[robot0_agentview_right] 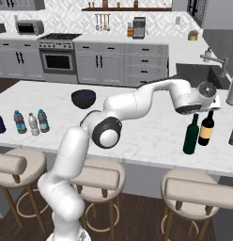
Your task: Move the plastic bottles in the middle to the plastics group, and the glass bottles in the middle to the glass group.
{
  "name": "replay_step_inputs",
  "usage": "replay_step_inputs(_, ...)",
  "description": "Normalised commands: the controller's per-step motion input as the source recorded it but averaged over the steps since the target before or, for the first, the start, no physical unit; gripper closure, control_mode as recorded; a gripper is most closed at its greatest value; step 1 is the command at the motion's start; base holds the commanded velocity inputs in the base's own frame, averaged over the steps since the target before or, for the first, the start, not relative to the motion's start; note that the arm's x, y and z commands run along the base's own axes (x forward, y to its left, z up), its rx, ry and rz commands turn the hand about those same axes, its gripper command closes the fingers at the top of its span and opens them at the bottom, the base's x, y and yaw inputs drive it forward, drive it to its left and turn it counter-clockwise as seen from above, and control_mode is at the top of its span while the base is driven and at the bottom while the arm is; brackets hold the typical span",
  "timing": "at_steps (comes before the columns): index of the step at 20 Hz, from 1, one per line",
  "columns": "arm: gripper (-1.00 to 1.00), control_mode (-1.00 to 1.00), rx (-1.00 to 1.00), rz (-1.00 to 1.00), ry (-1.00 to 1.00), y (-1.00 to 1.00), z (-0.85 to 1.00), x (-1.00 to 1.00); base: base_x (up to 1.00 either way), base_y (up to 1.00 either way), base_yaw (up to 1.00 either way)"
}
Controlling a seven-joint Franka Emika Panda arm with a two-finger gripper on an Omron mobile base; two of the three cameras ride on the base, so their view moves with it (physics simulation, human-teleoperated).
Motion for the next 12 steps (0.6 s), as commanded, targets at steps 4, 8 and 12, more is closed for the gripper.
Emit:
replay_step_inputs(4,-1.00,-1.00,0.00,-0.10,0.00,0.14,0.26,-0.52,0.00,0.00,0.00)
replay_step_inputs(8,-1.00,-1.00,0.00,-0.19,0.00,0.21,0.16,-0.70,0.00,0.00,0.00)
replay_step_inputs(12,-1.00,-1.00,0.00,-0.25,0.00,0.49,0.02,-0.76,0.00,0.00,0.00)
